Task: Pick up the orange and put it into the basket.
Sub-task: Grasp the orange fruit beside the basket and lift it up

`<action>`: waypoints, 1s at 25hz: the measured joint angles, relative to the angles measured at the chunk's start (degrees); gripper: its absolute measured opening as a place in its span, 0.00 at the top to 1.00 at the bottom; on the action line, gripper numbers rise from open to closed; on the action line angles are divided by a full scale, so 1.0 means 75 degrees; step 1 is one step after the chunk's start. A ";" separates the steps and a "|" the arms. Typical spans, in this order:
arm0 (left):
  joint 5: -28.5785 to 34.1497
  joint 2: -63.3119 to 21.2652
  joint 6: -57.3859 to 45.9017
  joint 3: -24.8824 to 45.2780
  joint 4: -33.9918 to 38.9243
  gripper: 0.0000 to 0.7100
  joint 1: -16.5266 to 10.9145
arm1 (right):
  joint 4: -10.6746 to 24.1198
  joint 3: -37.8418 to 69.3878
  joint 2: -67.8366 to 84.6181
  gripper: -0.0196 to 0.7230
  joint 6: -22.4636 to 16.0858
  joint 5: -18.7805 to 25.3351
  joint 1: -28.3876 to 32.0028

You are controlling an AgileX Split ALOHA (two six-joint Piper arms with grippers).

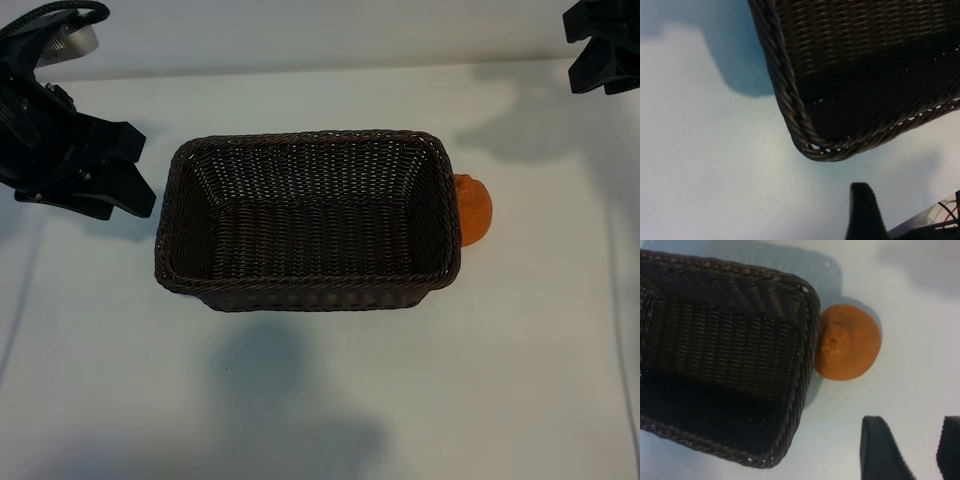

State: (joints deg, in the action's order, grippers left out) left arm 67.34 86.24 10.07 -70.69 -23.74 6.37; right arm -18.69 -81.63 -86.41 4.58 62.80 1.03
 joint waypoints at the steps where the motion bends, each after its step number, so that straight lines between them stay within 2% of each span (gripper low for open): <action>1: 0.0000 0.0000 0.0000 0.0000 0.0000 0.33 0.0000 | 0.0003 0.0000 0.0000 0.57 0.0000 -0.0095 0.0000; 5: 0.0000 0.0000 0.0000 0.0000 0.0000 0.34 0.0000 | 0.0130 0.0000 0.0000 0.59 0.0052 -0.0400 0.0000; 11: 0.0000 0.0000 0.0015 0.0000 0.0000 0.34 0.0000 | 0.0650 0.0000 -0.0331 0.53 0.0944 -0.0389 0.0000; 18: -0.0001 0.0000 0.0058 0.0000 0.0000 0.34 0.0000 | 0.0953 0.0000 -0.1385 0.49 0.1303 -0.0406 0.0000; 21: -0.0001 0.0000 0.0132 0.0000 0.0000 0.34 0.0000 | 0.0878 0.0000 -0.1710 0.48 0.1644 -0.0596 0.0000; 23: -0.0001 0.0000 0.0179 0.0000 0.0000 0.34 0.0000 | 0.0654 0.0042 -0.1791 0.48 0.2061 -0.0920 0.0000; 25: -0.0001 0.0000 0.0180 0.0000 0.0000 0.34 0.0000 | 0.0299 0.0149 -0.1793 0.48 0.2700 -0.1237 0.0000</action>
State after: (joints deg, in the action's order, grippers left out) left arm 67.33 86.24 11.41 -70.69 -23.74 6.37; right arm -16.44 -80.52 -99.86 24.83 53.52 1.03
